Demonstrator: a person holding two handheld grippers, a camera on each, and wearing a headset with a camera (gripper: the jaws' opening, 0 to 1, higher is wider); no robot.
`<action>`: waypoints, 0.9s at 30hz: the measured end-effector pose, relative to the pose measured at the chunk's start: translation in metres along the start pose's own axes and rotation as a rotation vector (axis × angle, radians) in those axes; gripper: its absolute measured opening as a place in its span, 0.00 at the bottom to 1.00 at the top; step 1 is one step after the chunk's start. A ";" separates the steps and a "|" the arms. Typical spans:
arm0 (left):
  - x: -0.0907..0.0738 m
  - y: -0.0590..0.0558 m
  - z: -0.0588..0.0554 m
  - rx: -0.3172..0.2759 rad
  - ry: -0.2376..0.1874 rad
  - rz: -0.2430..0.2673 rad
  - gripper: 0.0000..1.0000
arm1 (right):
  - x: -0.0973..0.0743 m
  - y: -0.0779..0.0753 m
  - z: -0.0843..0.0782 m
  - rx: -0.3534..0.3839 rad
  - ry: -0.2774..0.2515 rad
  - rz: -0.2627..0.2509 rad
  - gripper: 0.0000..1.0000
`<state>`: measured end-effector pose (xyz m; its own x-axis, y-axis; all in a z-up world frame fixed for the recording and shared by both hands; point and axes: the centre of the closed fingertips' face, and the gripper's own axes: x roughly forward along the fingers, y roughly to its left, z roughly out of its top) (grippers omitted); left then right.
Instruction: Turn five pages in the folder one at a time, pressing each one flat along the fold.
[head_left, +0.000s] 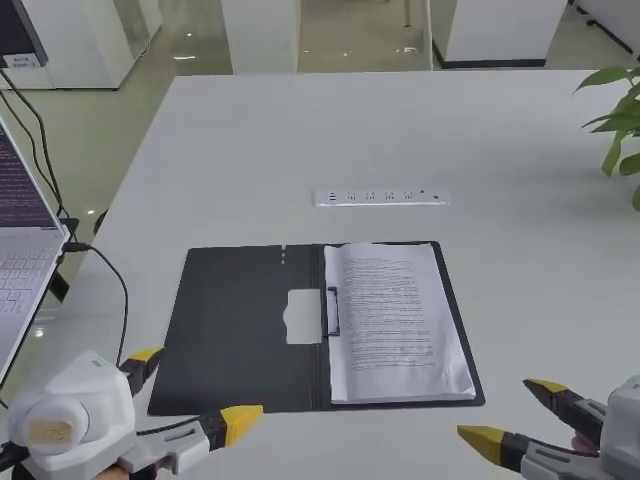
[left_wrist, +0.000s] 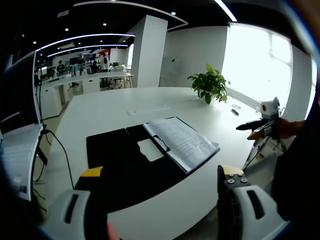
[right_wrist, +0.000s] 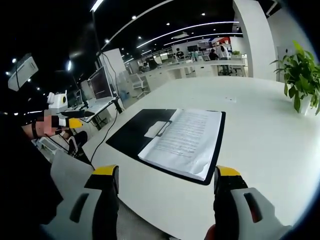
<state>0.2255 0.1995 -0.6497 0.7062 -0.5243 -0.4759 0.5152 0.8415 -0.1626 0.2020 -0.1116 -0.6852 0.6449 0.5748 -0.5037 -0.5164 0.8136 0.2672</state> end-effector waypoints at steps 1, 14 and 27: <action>0.000 0.000 -0.001 0.000 0.001 0.000 0.92 | 0.000 0.000 0.000 0.000 -0.001 0.000 0.77; 0.001 0.001 0.000 0.000 -0.006 -0.006 0.92 | 0.001 0.002 0.000 -0.006 0.001 0.003 0.77; 0.001 0.003 -0.001 0.002 0.004 -0.010 0.92 | 0.000 0.000 -0.004 -0.003 0.006 -0.012 0.77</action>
<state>0.2269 0.2014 -0.6519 0.6991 -0.5320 -0.4777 0.5230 0.8361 -0.1658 0.2000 -0.1123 -0.6885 0.6479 0.5641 -0.5119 -0.5100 0.8204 0.2585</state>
